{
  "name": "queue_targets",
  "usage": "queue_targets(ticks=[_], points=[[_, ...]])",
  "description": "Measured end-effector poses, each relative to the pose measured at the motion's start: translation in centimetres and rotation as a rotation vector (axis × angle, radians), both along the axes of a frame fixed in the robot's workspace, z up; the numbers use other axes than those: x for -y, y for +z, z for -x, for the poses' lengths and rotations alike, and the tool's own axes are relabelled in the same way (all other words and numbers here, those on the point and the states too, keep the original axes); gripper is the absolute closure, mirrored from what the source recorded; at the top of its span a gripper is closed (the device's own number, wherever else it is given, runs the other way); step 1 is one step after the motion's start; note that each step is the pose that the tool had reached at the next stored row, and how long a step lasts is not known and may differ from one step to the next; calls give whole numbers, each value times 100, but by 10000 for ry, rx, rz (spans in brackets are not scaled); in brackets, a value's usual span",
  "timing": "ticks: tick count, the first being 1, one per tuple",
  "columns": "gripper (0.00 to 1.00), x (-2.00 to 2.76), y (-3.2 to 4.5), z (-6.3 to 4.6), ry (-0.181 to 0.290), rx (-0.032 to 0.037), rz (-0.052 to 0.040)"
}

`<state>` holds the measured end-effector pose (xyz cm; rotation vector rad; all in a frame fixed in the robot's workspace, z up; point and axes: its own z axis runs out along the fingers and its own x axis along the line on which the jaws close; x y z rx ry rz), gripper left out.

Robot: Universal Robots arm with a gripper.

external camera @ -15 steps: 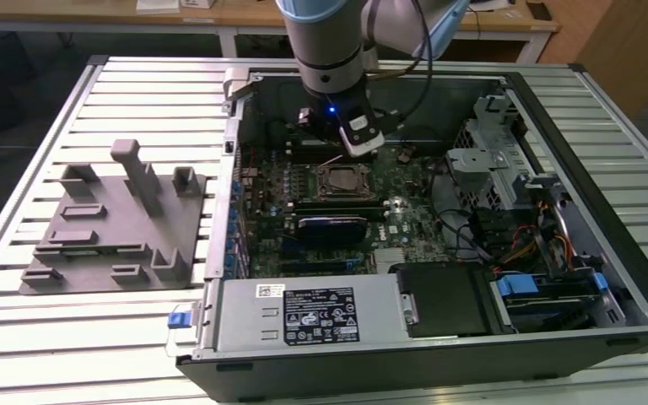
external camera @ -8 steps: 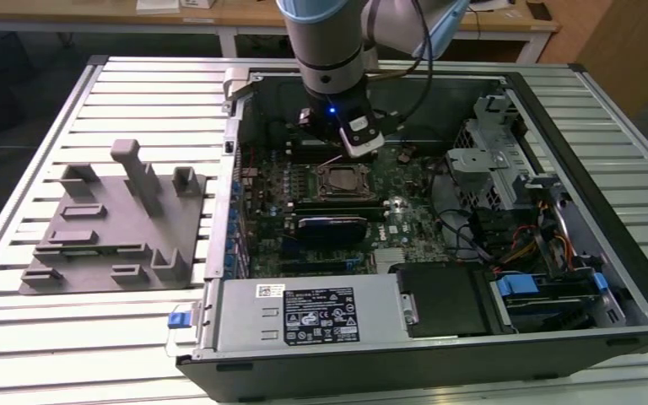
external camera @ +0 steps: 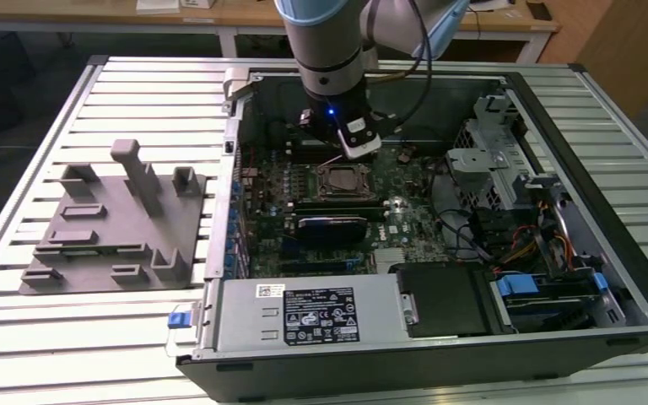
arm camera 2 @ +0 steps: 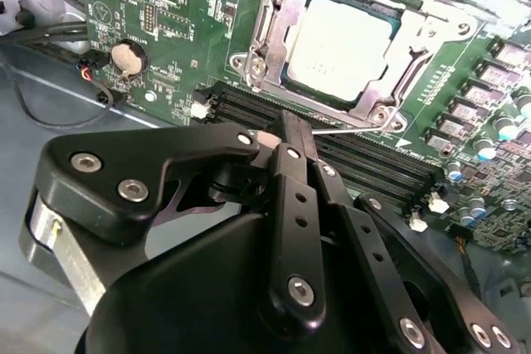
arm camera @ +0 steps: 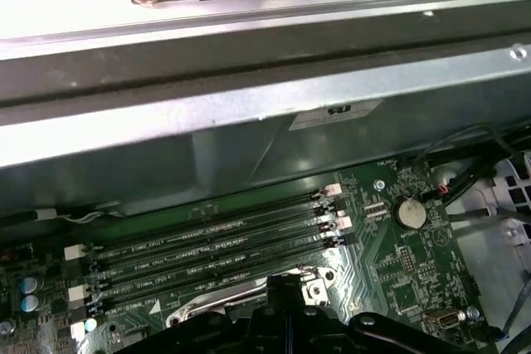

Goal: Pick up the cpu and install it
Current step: 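Install the first cpu locking lever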

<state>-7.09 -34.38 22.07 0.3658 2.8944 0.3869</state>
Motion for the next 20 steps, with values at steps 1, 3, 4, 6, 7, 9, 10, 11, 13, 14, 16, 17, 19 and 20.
queue_targets(ticks=[1,3,4,6,7,9,10,11,13,14,16,17,19,20], points=[[89,-9,-3,0,-10,0,0],[89,-25,-11,0,-32,0,1],[89,-32,-16,0,-46,-1,2],[89,-45,-29,0,-82,0,9],[89,-49,-35,0,-100,1,13],[89,-60,-47,0,-141,-1,21],[89,-66,-53,0,-162,-2,23],[89,-73,-59,0,-183,-2,25],[89,-92,-72,0,-222,0,30],[89,-102,-78,0,-242,0,35],[89,-119,-91,0,-285,0,55],[89,-125,-97,1,-313,0,71],[89,-129,-110,2,-409,1,109],[89,-130,-116,2,-480,1,122]])
